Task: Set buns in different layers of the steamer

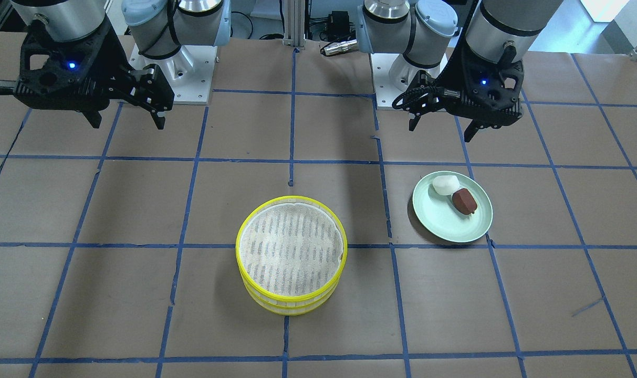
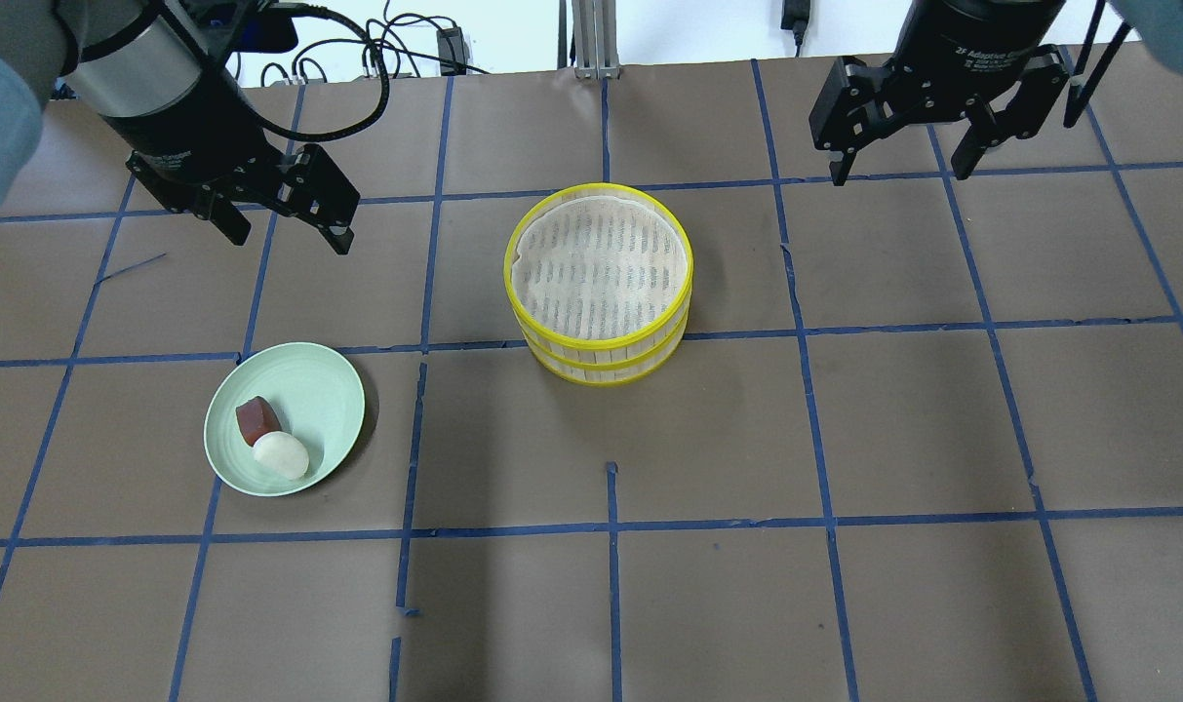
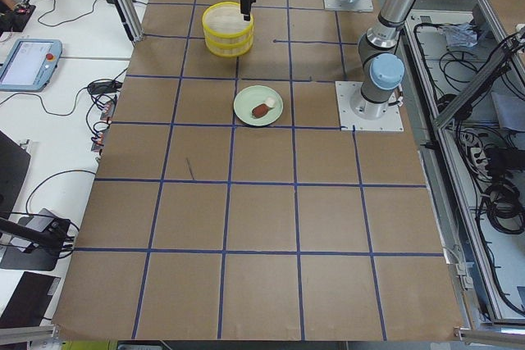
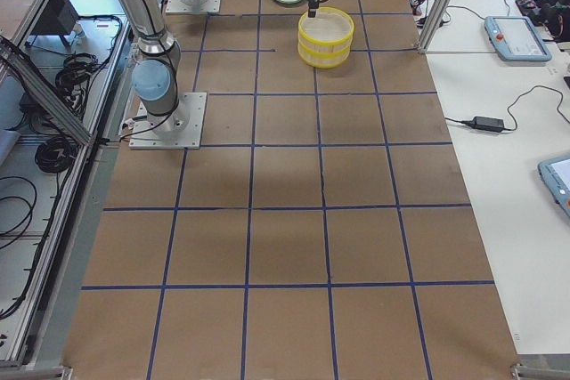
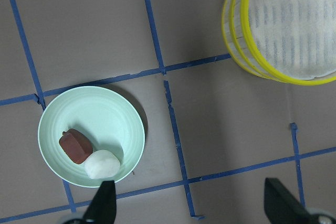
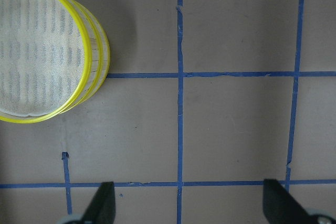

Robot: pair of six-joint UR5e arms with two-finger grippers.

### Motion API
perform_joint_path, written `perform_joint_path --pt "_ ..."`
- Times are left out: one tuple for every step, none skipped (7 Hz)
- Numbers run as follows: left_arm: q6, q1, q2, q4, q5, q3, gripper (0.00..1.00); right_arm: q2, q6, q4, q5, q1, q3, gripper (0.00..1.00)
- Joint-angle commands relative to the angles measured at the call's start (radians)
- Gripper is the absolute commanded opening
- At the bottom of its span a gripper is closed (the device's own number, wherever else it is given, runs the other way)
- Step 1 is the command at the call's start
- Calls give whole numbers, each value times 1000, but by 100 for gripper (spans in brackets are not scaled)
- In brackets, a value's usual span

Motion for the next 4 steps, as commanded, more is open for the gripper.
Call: perform_joint_path --pt "0 0 0 -1 0 0 100 0 -2 1 0 0 1 100" --pt "2 0 0 -2 0 -2 100 0 -2 0 -2 0 1 100" --pt "6 5 0 -2 3 -2 100 0 -1 1 0 1 3 100" --pt "40 21 4 -4 8 -11 100 6 4 4 8 1 9 100"
